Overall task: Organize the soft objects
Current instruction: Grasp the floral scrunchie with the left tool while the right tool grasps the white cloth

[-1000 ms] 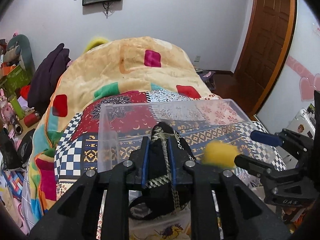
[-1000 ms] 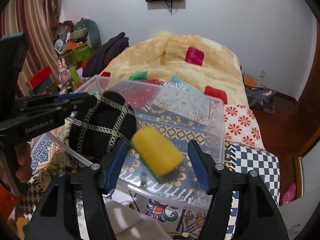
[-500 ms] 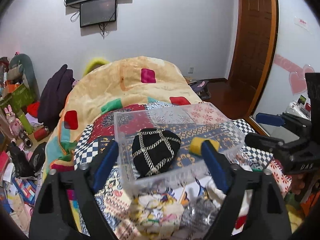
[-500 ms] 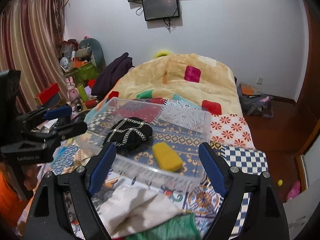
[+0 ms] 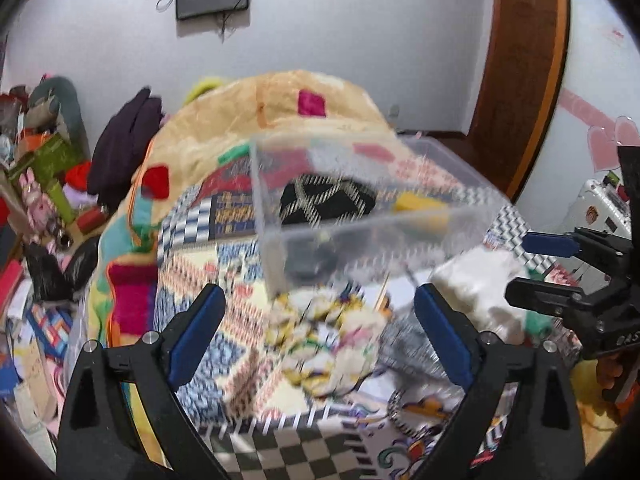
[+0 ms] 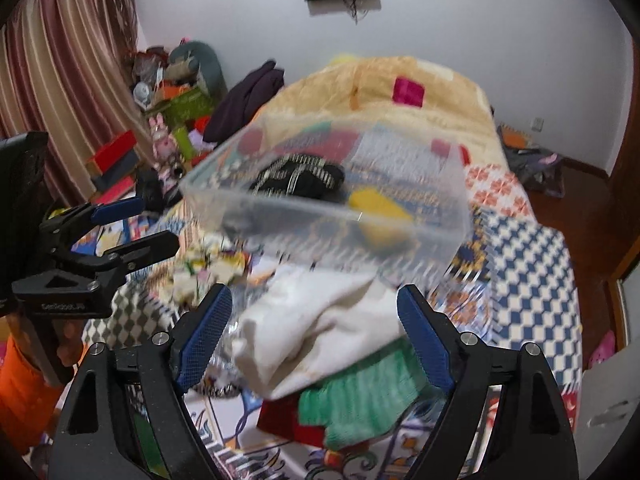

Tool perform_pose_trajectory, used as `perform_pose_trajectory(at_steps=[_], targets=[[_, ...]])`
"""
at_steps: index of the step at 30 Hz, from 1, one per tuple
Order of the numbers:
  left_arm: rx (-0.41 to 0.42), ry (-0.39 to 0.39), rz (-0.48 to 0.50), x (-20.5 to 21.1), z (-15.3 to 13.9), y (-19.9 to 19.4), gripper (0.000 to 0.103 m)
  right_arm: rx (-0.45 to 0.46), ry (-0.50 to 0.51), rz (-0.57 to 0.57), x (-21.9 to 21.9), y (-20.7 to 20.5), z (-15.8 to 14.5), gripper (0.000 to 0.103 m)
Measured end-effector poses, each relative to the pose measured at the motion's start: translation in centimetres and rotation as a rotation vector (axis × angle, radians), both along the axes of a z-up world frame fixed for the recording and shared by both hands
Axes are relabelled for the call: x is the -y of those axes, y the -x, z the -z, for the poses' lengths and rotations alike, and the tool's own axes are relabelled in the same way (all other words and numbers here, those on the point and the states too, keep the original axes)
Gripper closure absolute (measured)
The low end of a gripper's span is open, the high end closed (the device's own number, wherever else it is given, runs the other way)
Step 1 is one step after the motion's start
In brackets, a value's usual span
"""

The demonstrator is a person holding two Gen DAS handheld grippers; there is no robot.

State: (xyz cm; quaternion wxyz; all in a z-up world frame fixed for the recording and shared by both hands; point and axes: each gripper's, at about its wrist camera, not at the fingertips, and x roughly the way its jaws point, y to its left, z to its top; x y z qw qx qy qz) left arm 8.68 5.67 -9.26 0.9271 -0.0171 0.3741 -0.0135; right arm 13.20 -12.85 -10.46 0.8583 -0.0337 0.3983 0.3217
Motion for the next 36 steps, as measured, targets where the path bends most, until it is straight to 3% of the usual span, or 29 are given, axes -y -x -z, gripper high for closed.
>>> perform_pose_trajectory(at_steps=[8,12,21,26,29,36], targets=[[-0.082,0.024,-0.023,-0.5,3.8,0.0,0.007,-0.031,0.053,-0.019,-0.9,-0.1,2.1,0.021],[-0.092,0.026,-0.018,-0.3,4.3,-0.1,0.008,-0.022,0.085,-0.030,-1.3,0.6,2.5,0.044],[-0.120,0.065,-0.016,-0.8,5.1,-0.1,0.043,-0.016,0.069,-0.024,-0.7,0.7,2.0,0.073],[-0.115,0.077,-0.013,-1.1,4.9,0.5,0.074,-0.009,0.044,-0.025,-0.4,0.8,1.4,0.083],[-0.089,0.073,-0.014,-1.1,4.2,1.1,0.081,0.010,0.027,-0.023,0.0,1.1,0.6,0.086],[0.011,0.059,-0.005,-0.8,1.0,2.7,0.083,0.073,-0.035,-0.019,0.9,1.5,-2.0,0.086]])
